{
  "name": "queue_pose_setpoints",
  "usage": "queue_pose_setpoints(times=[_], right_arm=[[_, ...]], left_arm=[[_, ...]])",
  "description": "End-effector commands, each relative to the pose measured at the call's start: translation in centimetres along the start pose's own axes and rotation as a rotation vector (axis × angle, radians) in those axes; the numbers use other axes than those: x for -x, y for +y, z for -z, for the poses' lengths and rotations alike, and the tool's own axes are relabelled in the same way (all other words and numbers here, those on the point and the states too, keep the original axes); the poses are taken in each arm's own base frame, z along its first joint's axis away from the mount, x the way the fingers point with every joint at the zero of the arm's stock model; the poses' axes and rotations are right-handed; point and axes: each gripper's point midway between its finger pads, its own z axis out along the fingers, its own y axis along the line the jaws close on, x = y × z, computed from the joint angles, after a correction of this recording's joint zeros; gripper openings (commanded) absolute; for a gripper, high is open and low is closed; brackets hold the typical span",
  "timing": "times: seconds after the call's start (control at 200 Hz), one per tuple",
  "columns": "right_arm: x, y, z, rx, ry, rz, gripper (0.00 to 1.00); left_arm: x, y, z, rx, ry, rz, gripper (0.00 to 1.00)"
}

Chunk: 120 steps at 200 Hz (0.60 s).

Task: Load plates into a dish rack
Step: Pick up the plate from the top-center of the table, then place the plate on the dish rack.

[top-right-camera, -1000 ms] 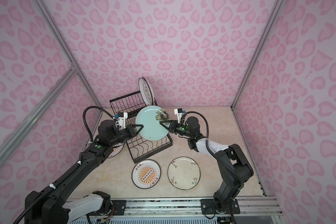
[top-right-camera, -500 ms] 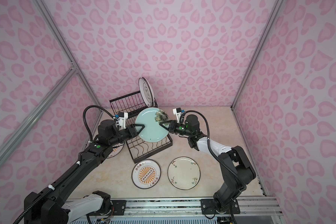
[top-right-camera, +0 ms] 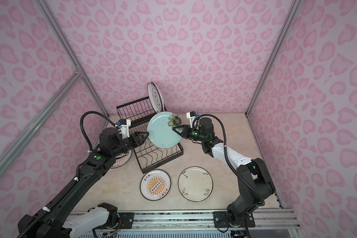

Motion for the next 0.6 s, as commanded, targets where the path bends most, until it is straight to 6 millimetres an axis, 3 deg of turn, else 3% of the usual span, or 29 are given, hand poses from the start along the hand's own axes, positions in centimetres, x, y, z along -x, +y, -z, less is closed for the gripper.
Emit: queue_pose_setpoints(times=[0.0, 0.18, 0.395, 0.595], right_arm=[[1.2, 1.5, 0.2, 0.016, -0.035, 0.084, 0.0], [2.5, 2.5, 0.3, -0.008, -0.053, 0.129, 0.0], [5.1, 5.0, 0.2, 0.0, -0.094, 0.202, 0.0], [7.8, 7.5, 0.1, 0.026, -0.145, 0.258, 0.0]], left_arm=[[0.8, 1.5, 1.1, 0.104, -0.046, -0.038, 0.5], [1.9, 2.0, 3.1, 0.165, -0.129, -0.062, 0.5], [3.2, 2.1, 6.4, 0.211, -0.242, -0.1, 0.51], [3.0, 1.8, 7.4, 0.202, -0.249, -0.115, 0.51]])
